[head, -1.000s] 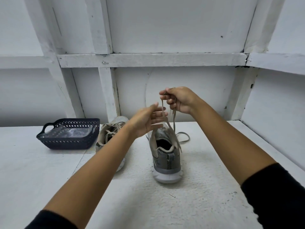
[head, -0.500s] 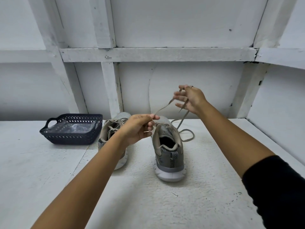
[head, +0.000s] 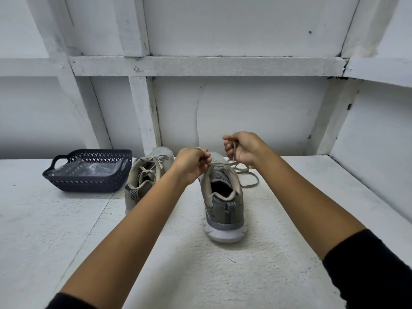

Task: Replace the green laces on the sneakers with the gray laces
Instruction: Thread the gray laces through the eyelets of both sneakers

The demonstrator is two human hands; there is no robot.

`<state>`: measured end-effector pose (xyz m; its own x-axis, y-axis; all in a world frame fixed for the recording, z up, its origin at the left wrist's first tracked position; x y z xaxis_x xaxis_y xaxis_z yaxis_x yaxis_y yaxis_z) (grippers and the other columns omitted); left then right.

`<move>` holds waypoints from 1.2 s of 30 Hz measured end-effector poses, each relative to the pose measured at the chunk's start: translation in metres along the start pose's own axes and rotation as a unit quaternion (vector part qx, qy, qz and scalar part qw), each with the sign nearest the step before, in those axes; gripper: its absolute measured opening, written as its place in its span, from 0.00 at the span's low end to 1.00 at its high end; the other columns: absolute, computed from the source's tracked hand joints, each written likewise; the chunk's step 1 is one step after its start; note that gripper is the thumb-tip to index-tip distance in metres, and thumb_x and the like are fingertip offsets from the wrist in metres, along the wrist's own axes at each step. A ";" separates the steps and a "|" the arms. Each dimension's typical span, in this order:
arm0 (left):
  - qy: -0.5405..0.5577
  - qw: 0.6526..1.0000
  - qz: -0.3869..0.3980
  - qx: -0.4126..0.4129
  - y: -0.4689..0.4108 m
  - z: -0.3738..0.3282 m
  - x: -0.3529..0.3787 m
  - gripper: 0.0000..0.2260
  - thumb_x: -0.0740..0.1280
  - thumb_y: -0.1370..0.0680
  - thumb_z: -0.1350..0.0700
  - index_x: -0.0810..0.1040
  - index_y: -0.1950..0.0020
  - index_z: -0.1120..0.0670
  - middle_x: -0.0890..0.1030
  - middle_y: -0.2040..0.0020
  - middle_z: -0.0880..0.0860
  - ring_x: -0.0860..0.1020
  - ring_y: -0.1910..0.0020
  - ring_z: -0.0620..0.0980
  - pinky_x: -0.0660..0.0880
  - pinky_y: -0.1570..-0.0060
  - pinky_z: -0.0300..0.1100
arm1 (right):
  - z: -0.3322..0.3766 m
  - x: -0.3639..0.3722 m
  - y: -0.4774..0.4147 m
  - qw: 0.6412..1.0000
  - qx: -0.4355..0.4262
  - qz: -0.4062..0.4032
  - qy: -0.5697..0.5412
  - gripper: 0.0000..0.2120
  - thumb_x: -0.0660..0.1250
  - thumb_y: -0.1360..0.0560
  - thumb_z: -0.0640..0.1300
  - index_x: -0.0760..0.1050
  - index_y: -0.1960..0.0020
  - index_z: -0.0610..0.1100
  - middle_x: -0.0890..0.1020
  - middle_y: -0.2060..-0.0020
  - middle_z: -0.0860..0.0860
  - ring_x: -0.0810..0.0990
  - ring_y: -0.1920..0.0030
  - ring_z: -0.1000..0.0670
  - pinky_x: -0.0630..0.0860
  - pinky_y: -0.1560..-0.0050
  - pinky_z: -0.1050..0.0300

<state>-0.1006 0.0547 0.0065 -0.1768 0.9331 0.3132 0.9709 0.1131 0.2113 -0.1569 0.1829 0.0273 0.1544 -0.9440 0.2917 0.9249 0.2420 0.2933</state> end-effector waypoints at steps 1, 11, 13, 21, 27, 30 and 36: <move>0.003 1.000 0.003 0.001 0.000 -0.001 0.001 0.11 0.56 0.20 0.66 0.72 0.60 0.58 0.74 0.78 0.47 0.73 0.80 0.40 0.66 0.79 0.29 | 0.002 0.003 0.002 1.000 -0.008 0.010 -0.028 0.14 0.48 0.20 0.34 0.68 0.60 0.40 0.67 0.70 0.48 0.65 0.73 0.55 0.61 0.81 0.70; -0.100 0.990 0.056 0.084 0.004 -0.008 0.003 0.11 0.59 0.21 0.68 0.70 0.55 0.52 0.74 0.67 0.54 0.74 0.69 0.47 0.72 0.72 0.33 | 0.008 0.025 0.006 0.987 -0.067 0.027 -0.141 0.14 0.49 0.19 0.38 0.69 0.58 0.41 0.68 0.70 0.48 0.68 0.78 0.55 0.61 0.78 0.66; -0.166 0.979 0.076 0.095 0.005 -0.008 0.004 0.12 0.58 0.22 0.69 0.75 0.58 0.56 0.74 0.66 0.54 0.74 0.67 0.47 0.73 0.69 0.33 | 0.010 0.027 0.007 0.985 -0.081 0.026 -0.147 0.14 0.48 0.19 0.38 0.69 0.58 0.41 0.68 0.70 0.48 0.66 0.73 0.54 0.60 0.77 0.66; -0.187 0.973 0.100 0.088 0.009 -0.012 0.008 0.07 0.65 0.22 0.59 0.78 0.59 0.58 0.77 0.64 0.53 0.76 0.65 0.45 0.73 0.64 0.34 | 0.012 0.033 0.014 0.984 -0.118 0.021 -0.135 0.14 0.48 0.18 0.39 0.69 0.57 0.40 0.68 0.69 0.48 0.65 0.71 0.53 0.60 0.74 0.64; -0.184 0.974 0.067 0.114 0.008 -0.014 0.006 0.06 0.66 0.22 0.60 0.78 0.59 0.57 0.77 0.65 0.52 0.76 0.65 0.45 0.73 0.61 0.36 | 0.012 0.022 0.018 0.986 -0.162 -0.009 0.042 0.09 0.57 0.21 0.40 0.73 0.56 0.40 0.73 0.66 0.48 0.73 0.66 0.51 0.70 0.65 0.60; -0.232 0.961 0.038 0.145 0.007 -0.018 0.002 0.07 0.65 0.22 0.59 0.78 0.60 0.56 0.78 0.64 0.52 0.76 0.65 0.44 0.73 0.65 0.33 | 0.007 0.011 0.020 0.945 -0.172 -0.008 0.277 0.07 0.63 0.23 0.44 0.78 0.53 0.41 0.76 0.59 0.49 0.74 0.59 0.53 0.70 0.61 0.59; -0.258 0.954 0.023 0.153 0.002 -0.017 0.003 0.05 0.65 0.22 0.61 0.80 0.50 0.60 0.78 0.63 0.51 0.76 0.64 0.44 0.73 0.62 0.35 | 0.000 0.009 0.021 0.939 -0.191 -0.007 0.287 0.09 0.69 0.26 0.39 0.77 0.65 0.45 0.76 0.63 0.49 0.69 0.66 0.54 0.64 0.70 0.62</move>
<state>-0.1017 0.0519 0.0235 -0.1063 0.9745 -0.1978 0.9915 0.0888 -0.0956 -0.1365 0.1794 0.0365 0.2023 -0.9381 -0.2810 0.9684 0.2344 -0.0855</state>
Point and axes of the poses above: each hand's wrist, its own y-axis away from the middle knuckle, its own x-axis out of the palm, z = x × y, the point moved 3 cm from there along -y, towards the middle knuckle
